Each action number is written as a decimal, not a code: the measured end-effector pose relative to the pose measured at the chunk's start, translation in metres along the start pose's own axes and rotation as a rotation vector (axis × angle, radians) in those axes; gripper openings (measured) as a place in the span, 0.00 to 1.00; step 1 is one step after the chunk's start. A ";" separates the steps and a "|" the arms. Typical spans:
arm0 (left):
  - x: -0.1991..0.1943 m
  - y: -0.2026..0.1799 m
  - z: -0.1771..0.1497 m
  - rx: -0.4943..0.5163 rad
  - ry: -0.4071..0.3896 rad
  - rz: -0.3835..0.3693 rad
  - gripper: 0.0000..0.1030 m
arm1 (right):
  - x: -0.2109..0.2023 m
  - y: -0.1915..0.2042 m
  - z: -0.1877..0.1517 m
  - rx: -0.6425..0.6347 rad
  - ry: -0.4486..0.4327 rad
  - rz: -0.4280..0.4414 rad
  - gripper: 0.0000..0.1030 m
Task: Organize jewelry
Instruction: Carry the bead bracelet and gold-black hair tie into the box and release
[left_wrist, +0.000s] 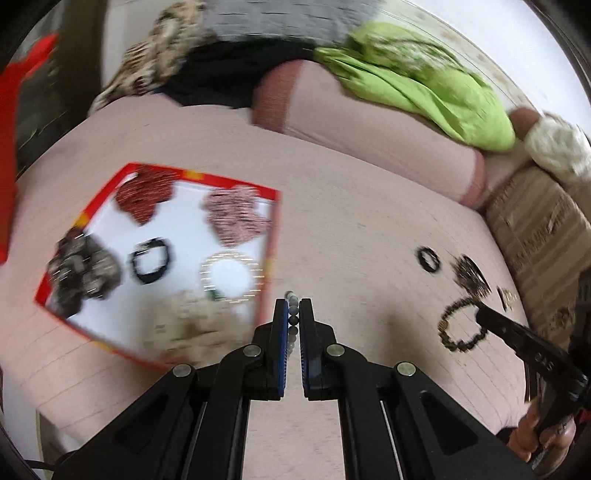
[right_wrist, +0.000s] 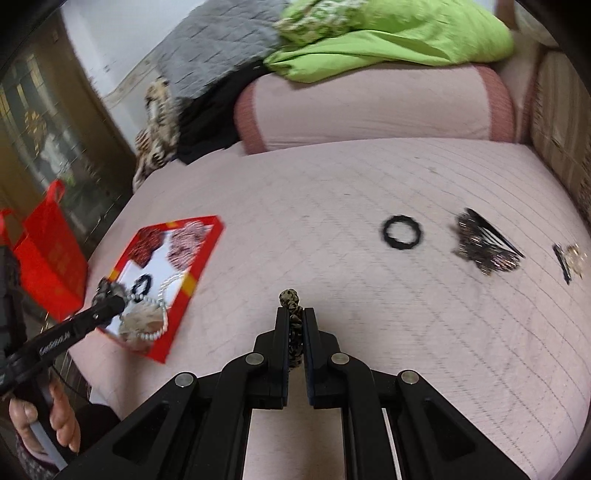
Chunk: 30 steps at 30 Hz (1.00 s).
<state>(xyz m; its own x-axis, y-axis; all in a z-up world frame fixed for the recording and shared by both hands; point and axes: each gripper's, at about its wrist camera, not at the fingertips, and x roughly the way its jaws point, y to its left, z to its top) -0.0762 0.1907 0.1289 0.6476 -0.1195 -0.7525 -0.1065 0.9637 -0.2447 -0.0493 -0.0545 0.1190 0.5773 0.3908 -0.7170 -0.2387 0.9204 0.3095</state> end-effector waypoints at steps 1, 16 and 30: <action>-0.002 0.012 0.001 -0.026 -0.003 0.004 0.05 | 0.002 0.008 0.001 -0.014 0.003 0.008 0.08; 0.016 0.128 0.065 -0.178 -0.002 0.043 0.05 | 0.068 0.145 0.036 -0.180 0.070 0.141 0.08; 0.083 0.200 0.102 -0.243 0.060 0.173 0.05 | 0.195 0.202 0.062 -0.144 0.181 0.190 0.08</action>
<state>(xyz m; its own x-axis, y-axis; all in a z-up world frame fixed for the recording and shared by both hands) 0.0334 0.3983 0.0803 0.5592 0.0210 -0.8287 -0.3935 0.8866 -0.2431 0.0634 0.2073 0.0801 0.3658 0.5397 -0.7582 -0.4449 0.8170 0.3669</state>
